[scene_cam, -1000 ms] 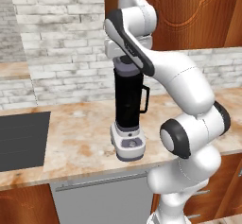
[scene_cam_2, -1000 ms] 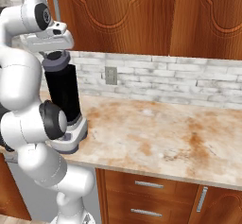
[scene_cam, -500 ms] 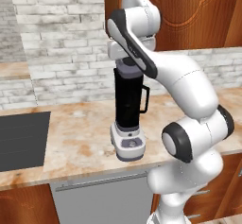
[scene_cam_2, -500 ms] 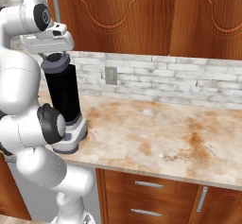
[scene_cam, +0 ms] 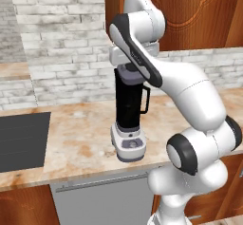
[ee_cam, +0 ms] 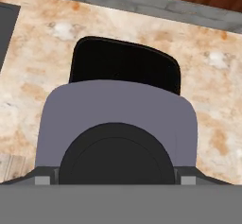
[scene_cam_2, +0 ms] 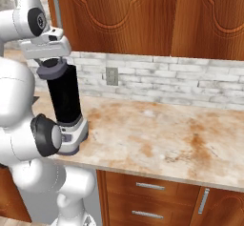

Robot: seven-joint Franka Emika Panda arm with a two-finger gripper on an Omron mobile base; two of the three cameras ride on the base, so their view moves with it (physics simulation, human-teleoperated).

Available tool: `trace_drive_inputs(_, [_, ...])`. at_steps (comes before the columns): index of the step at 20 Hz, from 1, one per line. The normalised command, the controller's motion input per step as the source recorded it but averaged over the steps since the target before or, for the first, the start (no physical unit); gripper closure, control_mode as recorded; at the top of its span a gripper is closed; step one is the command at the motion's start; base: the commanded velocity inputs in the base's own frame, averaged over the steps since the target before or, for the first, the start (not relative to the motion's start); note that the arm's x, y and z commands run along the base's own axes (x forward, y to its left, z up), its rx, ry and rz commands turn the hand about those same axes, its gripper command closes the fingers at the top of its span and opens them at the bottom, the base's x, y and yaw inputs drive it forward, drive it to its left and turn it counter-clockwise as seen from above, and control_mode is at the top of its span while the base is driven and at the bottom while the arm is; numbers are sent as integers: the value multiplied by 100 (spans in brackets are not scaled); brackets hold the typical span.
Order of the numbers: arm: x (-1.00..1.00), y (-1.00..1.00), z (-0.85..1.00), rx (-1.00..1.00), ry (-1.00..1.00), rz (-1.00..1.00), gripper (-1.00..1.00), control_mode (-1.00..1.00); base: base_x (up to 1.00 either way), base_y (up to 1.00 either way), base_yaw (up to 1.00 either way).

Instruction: Open the blender lid, put the banana in the blender, close the lid, and start the blender.

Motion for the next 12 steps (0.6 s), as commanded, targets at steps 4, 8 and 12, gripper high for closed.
trace_drive_inputs(4, [40,0,-2,0,0,0,100,-100,0,0,0])
trace_drive_inputs(8, [40,0,0,0,0,0,100,-100,0,0,0])
trace_drive_inputs(12, [21,0,0,0,0,0,100,-100,0,0,0])
